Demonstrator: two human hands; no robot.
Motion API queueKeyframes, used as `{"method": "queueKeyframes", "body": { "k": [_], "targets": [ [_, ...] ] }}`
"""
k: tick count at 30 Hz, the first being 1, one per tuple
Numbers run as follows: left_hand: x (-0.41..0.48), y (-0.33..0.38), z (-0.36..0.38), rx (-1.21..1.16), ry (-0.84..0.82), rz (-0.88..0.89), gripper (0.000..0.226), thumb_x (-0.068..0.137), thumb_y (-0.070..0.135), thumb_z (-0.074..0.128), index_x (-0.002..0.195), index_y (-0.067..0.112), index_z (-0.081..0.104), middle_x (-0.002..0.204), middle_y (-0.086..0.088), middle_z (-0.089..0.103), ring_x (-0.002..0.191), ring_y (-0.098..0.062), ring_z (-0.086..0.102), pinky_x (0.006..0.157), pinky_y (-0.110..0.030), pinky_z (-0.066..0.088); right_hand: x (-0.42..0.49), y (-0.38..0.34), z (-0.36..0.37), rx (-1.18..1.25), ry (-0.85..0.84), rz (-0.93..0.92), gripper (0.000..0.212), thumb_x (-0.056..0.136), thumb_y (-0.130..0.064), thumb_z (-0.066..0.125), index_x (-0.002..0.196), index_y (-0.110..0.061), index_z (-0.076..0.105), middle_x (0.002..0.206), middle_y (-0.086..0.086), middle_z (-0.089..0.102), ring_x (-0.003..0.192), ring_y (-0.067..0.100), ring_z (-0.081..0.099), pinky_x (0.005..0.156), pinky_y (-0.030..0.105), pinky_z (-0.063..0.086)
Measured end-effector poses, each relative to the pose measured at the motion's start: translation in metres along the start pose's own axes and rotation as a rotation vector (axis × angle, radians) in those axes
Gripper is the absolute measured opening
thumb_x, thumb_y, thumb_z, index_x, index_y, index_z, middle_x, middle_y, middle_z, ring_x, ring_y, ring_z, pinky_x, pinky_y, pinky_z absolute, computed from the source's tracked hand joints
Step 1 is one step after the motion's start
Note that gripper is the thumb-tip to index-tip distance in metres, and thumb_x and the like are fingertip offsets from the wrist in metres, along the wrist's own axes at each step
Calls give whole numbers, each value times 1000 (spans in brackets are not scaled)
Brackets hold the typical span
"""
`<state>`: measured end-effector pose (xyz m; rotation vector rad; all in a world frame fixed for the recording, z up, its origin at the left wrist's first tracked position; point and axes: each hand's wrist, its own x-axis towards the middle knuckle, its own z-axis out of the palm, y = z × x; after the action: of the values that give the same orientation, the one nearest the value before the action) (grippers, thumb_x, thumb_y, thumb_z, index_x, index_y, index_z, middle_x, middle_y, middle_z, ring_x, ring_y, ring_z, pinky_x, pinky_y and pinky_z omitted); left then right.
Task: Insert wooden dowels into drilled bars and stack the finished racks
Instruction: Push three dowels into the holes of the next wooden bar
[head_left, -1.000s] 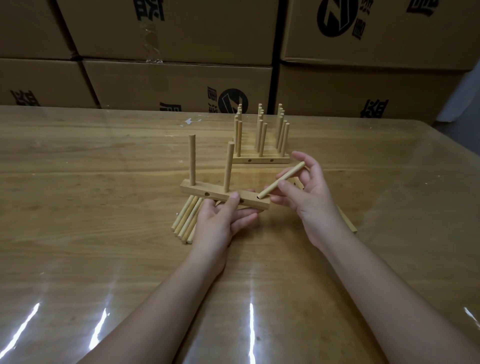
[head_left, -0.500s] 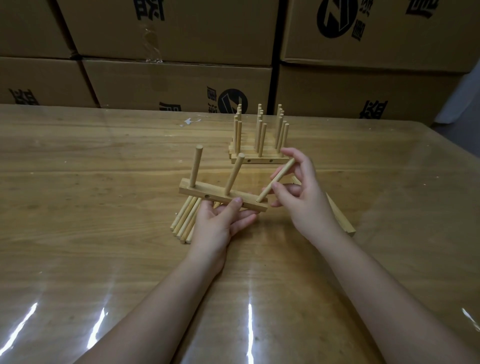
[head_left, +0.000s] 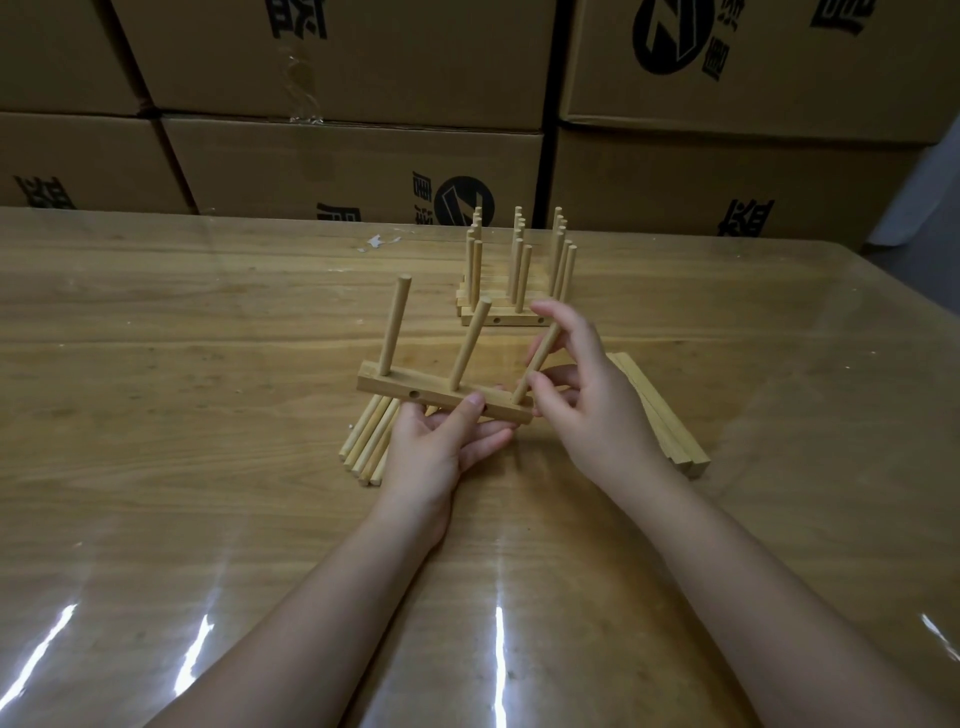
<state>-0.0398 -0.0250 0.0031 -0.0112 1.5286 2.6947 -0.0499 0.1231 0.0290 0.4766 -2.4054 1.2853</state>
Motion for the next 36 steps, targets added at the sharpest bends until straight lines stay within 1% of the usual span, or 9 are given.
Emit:
{"method": "queueKeyframes", "body": {
  "k": [3,6,12,15,18,24,28,32,36],
  "targets": [
    [1,-1,0,-7,7,1,33,93,5,56,122,-6,47,99,-21,71,82,-30,72,65,-25,58,-2,-1,1,-41,1,-10,61,90,-16,55,131,-53,27,106,-14,55,89,5,63,68,35,57],
    [2,-1,-1,-8,2,5,27,93,5,56,118,-3,49,97,-20,72,79,-28,72,64,-25,57,-1,-1,0,-44,3,-10,61,91,-14,54,132,-51,27,106,-12,56,89,6,63,69,36,57],
    [2,-3,-2,6,0,14,16,93,5,56,109,2,53,95,-19,73,77,-27,72,63,-25,57,0,0,2,-86,4,-10,63,91,-13,54,135,-47,26,111,-9,56,82,12,63,65,40,56],
    [2,-3,-2,4,18,6,18,92,4,57,109,1,50,92,-21,72,76,-29,72,62,-25,58,1,1,1,-91,15,-3,64,91,-10,54,135,-47,26,109,-7,57,77,16,63,63,43,55],
    [3,-4,-2,1,37,-1,21,91,5,58,109,1,49,90,-22,72,75,-29,72,62,-26,58,1,1,2,-97,27,-3,63,91,-9,54,135,-45,28,111,-8,57,78,14,63,65,41,56],
    [3,-4,-2,2,36,1,22,89,6,60,106,2,47,87,-19,72,75,-29,72,62,-26,58,0,0,3,-132,59,0,59,89,-14,58,136,-39,32,98,-11,54,74,16,63,65,41,56],
    [2,-4,-2,13,15,14,18,90,5,60,102,5,47,78,-11,74,72,-26,72,62,-26,58,0,-2,3,-160,90,3,53,88,-18,59,134,-33,36,89,-16,50,72,15,62,64,40,56],
    [2,-4,-3,10,7,17,17,90,5,60,102,5,47,80,-12,74,73,-27,73,62,-26,58,-1,-4,2,-172,101,6,51,88,-20,61,132,-30,39,91,-10,55,72,14,62,65,40,55],
    [2,-4,-2,19,16,12,17,90,5,60,101,6,47,80,-12,73,74,-27,72,63,-27,58,-2,-4,4,-196,123,-36,54,87,-20,61,134,-31,37,90,-19,48,68,9,59,61,37,55]
  ]
}}
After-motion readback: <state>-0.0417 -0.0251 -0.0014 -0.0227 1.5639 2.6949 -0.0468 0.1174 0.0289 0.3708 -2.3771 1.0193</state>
